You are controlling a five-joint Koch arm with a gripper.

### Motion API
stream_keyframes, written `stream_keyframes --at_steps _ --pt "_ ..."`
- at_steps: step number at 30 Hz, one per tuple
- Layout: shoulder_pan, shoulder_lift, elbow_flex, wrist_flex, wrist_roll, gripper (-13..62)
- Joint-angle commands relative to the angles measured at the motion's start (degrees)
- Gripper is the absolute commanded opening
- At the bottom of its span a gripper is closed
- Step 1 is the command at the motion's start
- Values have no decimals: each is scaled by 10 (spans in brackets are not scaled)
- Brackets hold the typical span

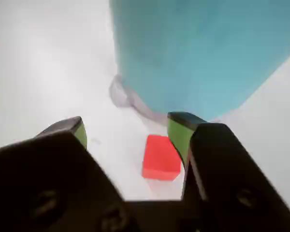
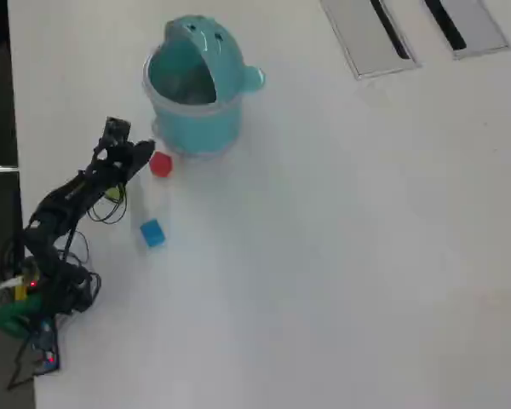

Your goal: Grasp RGB lego blocks and put them in the bin one by one.

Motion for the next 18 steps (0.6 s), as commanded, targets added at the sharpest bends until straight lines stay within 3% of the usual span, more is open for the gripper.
stream_keyframes --at_steps 1,18 --pt "-2 -4 -18 -9 -3 310" --pt "54 -98 -24 -4 -6 306"
